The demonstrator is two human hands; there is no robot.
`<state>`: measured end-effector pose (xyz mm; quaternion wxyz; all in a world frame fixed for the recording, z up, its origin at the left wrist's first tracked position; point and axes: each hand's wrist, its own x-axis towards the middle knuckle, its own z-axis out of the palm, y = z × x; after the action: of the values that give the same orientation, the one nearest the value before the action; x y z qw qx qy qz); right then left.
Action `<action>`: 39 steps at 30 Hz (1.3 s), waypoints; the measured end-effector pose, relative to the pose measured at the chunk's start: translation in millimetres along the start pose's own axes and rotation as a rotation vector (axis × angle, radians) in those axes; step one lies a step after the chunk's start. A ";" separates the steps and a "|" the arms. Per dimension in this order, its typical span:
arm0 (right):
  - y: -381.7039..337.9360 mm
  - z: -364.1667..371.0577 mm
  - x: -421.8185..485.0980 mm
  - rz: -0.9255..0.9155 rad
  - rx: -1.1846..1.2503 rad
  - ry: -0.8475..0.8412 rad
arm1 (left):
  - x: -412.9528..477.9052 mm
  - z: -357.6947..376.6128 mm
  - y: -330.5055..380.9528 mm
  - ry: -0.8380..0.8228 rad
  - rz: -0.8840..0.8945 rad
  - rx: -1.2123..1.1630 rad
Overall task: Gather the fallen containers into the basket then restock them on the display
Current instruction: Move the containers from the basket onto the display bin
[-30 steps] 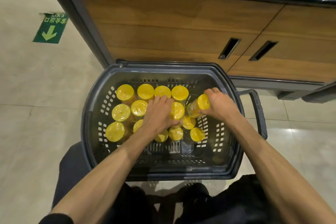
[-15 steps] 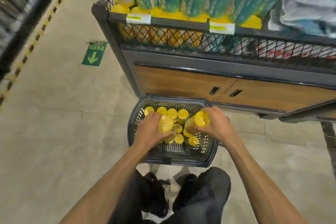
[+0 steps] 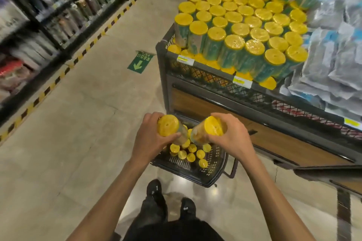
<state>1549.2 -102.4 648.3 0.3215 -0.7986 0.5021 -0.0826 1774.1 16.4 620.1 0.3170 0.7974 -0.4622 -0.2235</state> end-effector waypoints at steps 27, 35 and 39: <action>-253.6 113.1 71.0 0.010 0.295 0.172 | 68.6 -249.1 -130.4 0.226 0.093 -0.124; -272.3 103.4 119.7 0.067 0.280 0.266 | 140.6 -268.9 -137.7 0.116 0.165 -0.128; -266.9 84.2 153.8 0.107 0.276 0.324 | 194.6 -262.9 -123.7 0.053 0.218 -0.130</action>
<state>1861.5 -120.5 712.5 0.3470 -0.6954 0.5729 -0.2604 2110.6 -30.0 703.5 0.4025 0.7259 -0.5222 -0.1959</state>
